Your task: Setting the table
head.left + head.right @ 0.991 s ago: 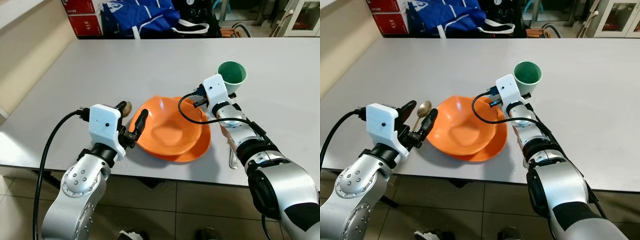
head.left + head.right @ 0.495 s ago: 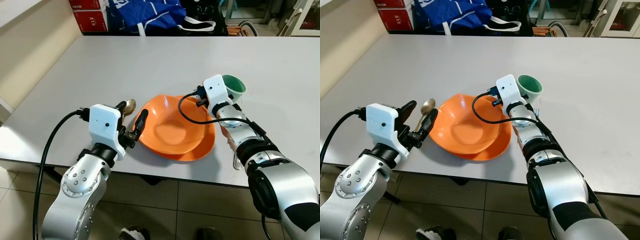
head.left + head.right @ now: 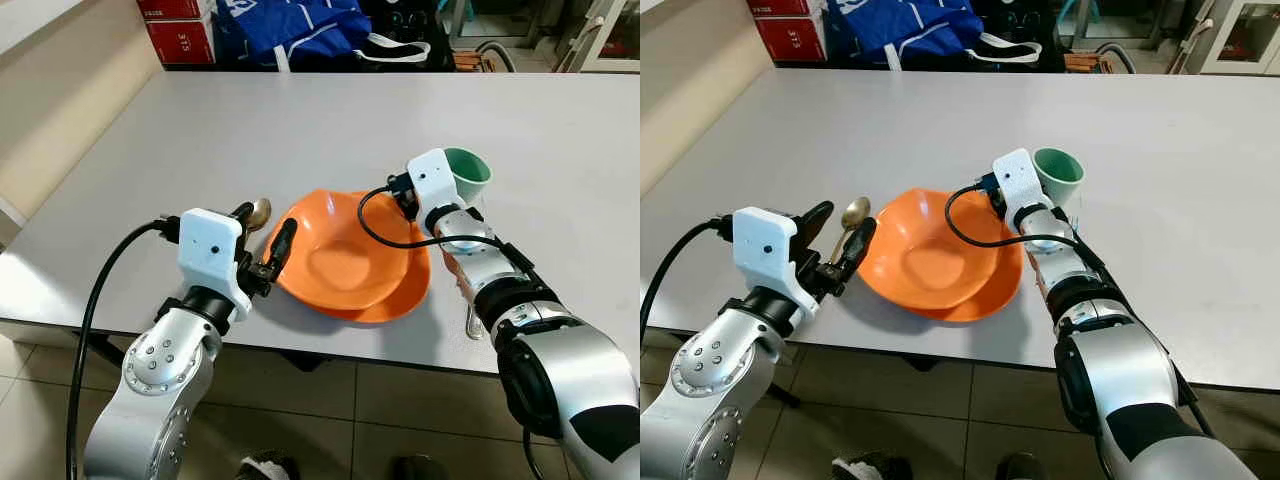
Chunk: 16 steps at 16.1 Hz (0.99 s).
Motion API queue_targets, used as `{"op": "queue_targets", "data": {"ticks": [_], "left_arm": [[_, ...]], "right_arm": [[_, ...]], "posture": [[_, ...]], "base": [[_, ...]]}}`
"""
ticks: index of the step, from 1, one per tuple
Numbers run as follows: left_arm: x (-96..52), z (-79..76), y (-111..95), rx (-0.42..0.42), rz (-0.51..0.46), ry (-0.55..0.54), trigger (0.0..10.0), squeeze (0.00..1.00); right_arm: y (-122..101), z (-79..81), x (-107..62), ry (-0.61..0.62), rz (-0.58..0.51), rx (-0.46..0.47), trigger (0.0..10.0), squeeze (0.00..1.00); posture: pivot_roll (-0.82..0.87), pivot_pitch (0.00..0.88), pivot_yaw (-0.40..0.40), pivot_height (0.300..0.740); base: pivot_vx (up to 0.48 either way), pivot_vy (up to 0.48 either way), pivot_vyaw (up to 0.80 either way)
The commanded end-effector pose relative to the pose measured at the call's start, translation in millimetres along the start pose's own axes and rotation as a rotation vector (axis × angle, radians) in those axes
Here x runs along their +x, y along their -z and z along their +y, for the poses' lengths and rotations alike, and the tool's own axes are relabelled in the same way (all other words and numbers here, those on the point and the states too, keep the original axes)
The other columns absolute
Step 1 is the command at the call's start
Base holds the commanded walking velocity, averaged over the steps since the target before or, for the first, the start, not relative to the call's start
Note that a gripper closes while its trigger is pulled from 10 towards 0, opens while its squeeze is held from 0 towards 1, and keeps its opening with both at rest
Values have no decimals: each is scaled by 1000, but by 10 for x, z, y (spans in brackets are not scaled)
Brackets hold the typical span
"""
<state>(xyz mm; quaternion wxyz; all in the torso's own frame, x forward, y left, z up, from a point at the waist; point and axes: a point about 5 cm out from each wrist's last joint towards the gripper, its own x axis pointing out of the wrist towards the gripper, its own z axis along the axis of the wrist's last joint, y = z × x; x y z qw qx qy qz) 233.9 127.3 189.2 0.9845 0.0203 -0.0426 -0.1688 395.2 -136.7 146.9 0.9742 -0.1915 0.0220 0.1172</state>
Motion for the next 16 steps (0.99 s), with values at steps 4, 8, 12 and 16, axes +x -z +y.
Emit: {"op": "queue_targets", "data": {"ticks": [4,8,12,16], "left_arm": [[-12,11,-12,5,2,-1,10000,0],[-14,17,-9,-1,7,-1,10000,0],[-3,32,-3,-2,11,1,10000,0],[16,38,-5,6,11,-3,10000,0]], "right_arm": [[27,49,1,-28,21,26,10000,1000],[76,79,-8,-48,54,13,10000,773],[56,101,4,-72,58,53,10000,0],[56,61,0,-46,52,38,10000,1000]], "posture": [[9,82,89,740],[6,88,89,740],[-1,87,93,740],[0,84,93,740]], "base": [[0,0,0],[0,0,0],[0,0,0],[0,0,0]]}}
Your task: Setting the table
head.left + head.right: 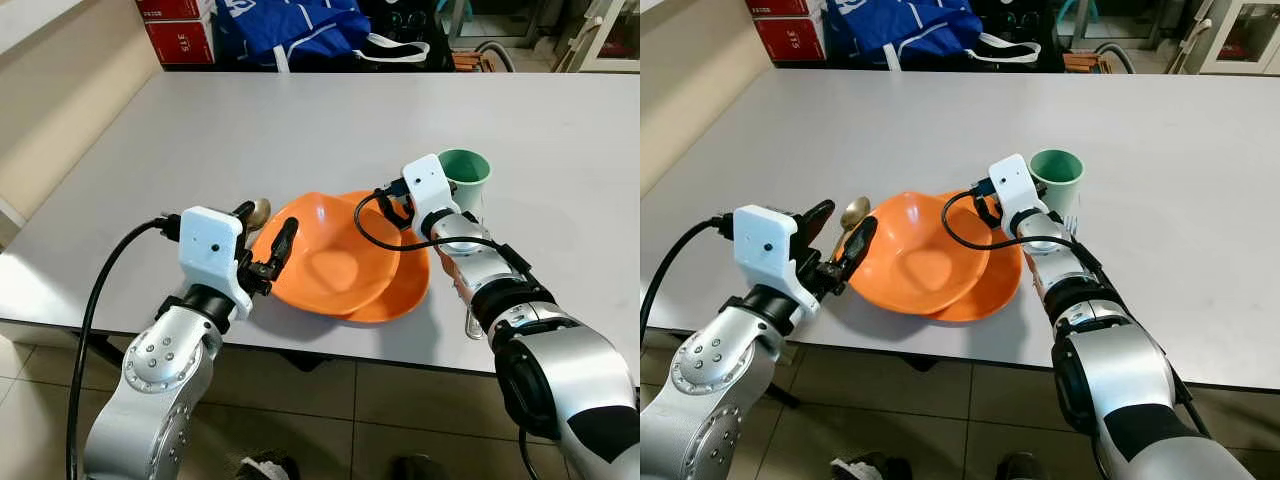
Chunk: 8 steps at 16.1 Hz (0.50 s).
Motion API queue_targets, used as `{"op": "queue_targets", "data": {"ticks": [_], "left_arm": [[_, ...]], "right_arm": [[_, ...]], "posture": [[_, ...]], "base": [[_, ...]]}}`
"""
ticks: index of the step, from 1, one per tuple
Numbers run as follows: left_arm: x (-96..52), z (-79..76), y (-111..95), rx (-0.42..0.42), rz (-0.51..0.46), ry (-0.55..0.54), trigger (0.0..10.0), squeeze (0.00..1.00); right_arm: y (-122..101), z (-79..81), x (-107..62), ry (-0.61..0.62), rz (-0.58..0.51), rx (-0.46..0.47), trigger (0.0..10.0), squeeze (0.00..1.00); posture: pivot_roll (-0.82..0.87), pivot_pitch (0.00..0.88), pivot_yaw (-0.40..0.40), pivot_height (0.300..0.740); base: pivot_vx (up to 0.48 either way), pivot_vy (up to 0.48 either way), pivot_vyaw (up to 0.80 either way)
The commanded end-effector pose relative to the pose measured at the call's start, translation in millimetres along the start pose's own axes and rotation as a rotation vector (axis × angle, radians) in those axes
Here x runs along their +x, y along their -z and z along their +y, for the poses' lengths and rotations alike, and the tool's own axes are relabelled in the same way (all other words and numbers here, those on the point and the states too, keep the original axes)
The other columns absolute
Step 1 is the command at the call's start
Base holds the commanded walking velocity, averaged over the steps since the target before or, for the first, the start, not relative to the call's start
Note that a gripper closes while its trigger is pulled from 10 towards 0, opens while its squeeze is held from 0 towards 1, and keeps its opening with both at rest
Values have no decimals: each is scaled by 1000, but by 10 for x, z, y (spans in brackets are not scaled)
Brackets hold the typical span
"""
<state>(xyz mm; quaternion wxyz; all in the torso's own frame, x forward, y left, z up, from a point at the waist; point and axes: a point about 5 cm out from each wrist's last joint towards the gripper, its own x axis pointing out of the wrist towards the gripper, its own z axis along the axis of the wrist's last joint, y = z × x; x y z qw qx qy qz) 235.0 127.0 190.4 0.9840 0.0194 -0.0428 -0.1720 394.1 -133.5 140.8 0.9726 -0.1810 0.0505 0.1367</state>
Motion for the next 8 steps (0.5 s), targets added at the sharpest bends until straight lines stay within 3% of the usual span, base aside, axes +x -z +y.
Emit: {"op": "queue_targets", "data": {"ticks": [1,8], "left_arm": [[0,43,8,11,14,-15,10000,0],[-2,32,17,17,16,-14,10000,0]], "right_arm": [[-10,-20,1,15,-5,18,10000,1000],[-70,-44,9,20,-34,-4,10000,1000]], "posture": [[0,84,93,740],[-2,85,90,740]], "base": [[0,0,0],[0,0,0]]}}
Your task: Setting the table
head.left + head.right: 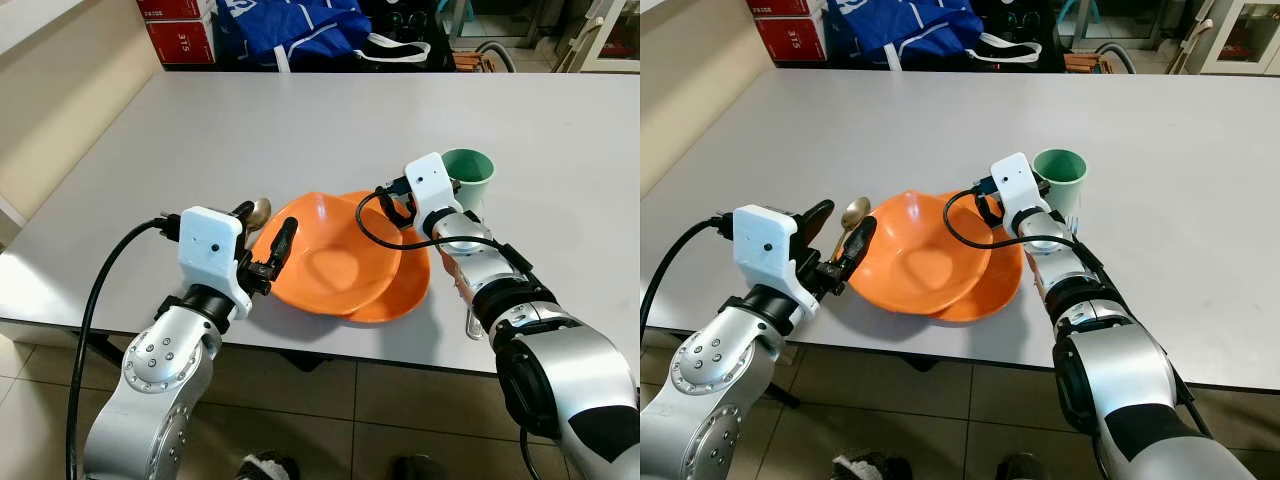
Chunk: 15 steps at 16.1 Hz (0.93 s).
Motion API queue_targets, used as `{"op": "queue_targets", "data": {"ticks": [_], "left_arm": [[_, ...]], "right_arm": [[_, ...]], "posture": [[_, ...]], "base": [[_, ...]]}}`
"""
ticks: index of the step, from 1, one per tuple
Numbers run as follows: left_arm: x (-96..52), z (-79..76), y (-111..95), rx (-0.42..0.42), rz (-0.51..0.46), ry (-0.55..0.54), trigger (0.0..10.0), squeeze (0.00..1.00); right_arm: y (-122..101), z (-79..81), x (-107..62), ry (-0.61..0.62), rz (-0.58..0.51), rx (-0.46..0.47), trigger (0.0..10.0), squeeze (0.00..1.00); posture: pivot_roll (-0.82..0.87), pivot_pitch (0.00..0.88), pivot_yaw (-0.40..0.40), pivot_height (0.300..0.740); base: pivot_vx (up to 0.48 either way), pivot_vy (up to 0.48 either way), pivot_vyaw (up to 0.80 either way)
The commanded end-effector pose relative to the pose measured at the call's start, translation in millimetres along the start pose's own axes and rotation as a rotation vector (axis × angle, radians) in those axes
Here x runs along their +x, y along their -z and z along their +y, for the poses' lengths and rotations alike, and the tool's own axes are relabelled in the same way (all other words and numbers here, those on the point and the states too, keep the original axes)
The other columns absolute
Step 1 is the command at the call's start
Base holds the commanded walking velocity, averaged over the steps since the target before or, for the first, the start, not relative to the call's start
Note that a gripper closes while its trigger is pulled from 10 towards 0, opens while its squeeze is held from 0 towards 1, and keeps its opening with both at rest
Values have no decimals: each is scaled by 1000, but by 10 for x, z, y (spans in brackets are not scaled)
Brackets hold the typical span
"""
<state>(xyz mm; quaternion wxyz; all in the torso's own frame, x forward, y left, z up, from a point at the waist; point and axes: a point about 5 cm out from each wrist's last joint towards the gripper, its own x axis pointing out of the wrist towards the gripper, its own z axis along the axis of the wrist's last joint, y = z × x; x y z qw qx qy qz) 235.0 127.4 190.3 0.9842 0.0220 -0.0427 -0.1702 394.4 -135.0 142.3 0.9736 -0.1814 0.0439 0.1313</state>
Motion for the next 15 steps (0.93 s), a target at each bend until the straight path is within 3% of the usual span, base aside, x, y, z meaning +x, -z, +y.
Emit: {"op": "queue_targets", "data": {"ticks": [1,5,6,9,10,15], "left_arm": [[0,26,18,12,15,-10,10000,0],[9,23,20,15,19,-9,10000,0],[12,24,20,15,19,-9,10000,0],[29,35,22,19,16,-12,10000,0],[46,44,25,23,13,-14,10000,0],[102,70,51,45,12,-25,10000,0]], "right_arm": [[-86,-27,19,3,-32,8,10000,1000],[-219,-26,56,-5,-65,32,10000,1000],[-232,-21,59,-7,-70,34,10000,0],[-311,-2,69,-11,-116,33,10000,0],[-416,-36,68,15,-182,15,10000,0],[-522,-358,-26,243,-304,-23,10000,0]], "posture": [[-3,85,90,740],[-7,86,87,740],[-8,86,87,740],[-15,79,89,740],[-19,71,88,740],[-41,40,84,740]], "base": [[0,0,0],[0,0,0],[0,0,0],[0,0,0],[0,0,0],[0,0,0]]}}
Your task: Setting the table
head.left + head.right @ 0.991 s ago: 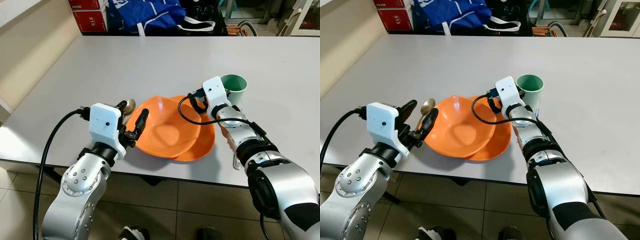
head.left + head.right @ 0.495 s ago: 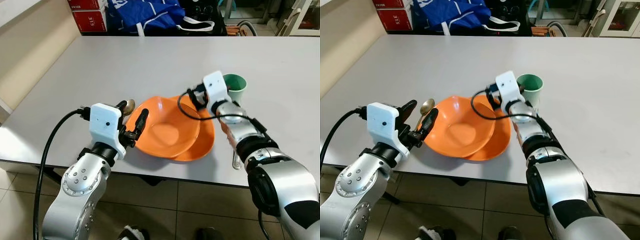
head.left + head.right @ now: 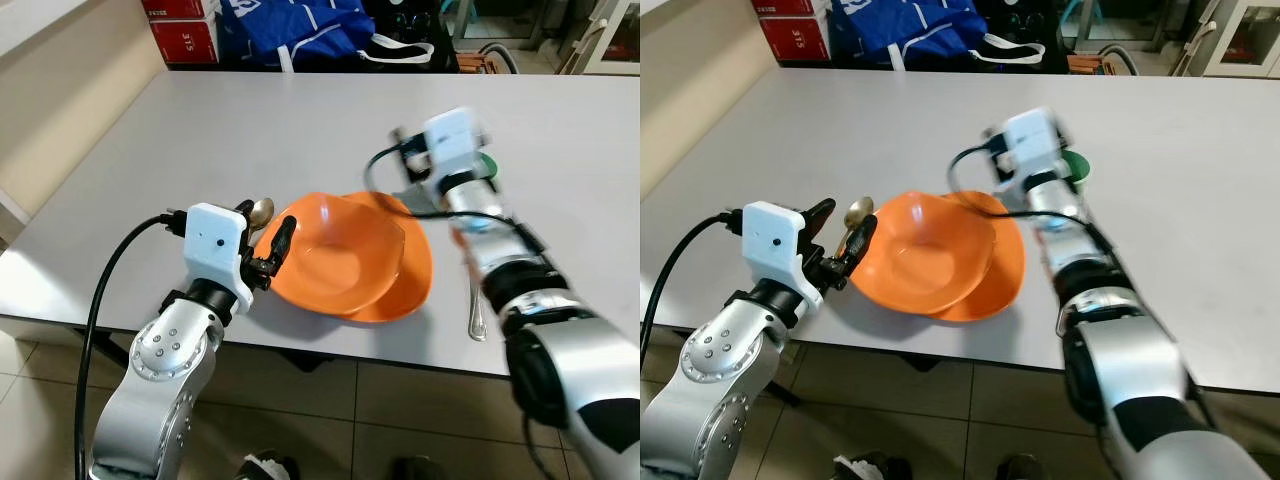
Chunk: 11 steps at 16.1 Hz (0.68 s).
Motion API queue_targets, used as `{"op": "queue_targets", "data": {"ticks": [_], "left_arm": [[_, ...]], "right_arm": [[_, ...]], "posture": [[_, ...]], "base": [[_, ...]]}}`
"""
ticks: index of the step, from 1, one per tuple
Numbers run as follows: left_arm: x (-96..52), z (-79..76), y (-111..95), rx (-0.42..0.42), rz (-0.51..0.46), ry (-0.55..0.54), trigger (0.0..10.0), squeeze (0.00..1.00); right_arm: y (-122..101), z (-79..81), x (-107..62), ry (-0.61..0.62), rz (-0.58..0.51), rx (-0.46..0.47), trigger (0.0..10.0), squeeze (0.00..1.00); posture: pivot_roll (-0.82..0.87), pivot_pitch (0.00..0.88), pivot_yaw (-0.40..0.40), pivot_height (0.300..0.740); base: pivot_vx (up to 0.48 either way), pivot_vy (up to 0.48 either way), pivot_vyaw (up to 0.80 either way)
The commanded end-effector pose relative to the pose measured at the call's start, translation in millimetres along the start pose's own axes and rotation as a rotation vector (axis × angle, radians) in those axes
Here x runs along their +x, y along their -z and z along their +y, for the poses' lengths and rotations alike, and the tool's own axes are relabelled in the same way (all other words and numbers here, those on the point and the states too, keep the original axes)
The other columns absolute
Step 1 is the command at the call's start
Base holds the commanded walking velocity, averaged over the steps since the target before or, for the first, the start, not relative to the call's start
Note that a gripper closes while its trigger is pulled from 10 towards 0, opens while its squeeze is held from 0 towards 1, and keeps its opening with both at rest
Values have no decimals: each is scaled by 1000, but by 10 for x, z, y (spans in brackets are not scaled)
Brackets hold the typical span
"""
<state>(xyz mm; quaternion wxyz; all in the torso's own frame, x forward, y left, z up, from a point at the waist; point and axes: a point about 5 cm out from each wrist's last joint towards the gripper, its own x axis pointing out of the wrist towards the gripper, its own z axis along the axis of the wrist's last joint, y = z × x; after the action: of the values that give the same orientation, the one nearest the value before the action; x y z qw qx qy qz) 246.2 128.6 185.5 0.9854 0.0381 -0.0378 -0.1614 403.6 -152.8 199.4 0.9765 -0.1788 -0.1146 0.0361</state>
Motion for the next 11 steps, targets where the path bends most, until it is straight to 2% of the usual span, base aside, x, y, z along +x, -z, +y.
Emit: {"op": "queue_targets", "data": {"ticks": [1,3,4,6,7,9,10,11], "left_arm": [[30,29,13,17,-1,-10,10000,0],[68,31,46,16,3,-9,10000,0],[107,36,102,2,14,-8,10000,0],[129,45,146,-2,24,-9,10000,0],[143,66,195,-9,38,-15,10000,0],[166,102,245,-28,53,-25,10000,0],[178,123,285,-36,63,-28,10000,0],[175,133,308,-41,69,-31,10000,0]], "right_arm": [[-25,-106,-14,72,-34,-3,10000,0],[39,-236,-64,141,-25,-8,10000,0],[161,-395,-164,226,-1,-17,10000,0],[251,-492,-247,279,15,-24,10000,0],[394,-603,-395,352,42,-27,10000,0],[571,-695,-599,423,83,-37,10000,0],[711,-703,-779,455,126,-29,10000,0],[787,-644,-899,440,150,-18,10000,0]], "posture": [[-56,29,83,740],[-78,10,82,740],[-100,0,84,740],[-112,0,85,740],[-133,0,91,740],[-148,0,96,740],[-159,0,98,740],[-163,0,99,740]], "base": [[0,0,0],[0,0,0],[0,0,0],[0,0,0],[0,0,0],[0,0,0],[0,0,0],[0,0,0]]}}
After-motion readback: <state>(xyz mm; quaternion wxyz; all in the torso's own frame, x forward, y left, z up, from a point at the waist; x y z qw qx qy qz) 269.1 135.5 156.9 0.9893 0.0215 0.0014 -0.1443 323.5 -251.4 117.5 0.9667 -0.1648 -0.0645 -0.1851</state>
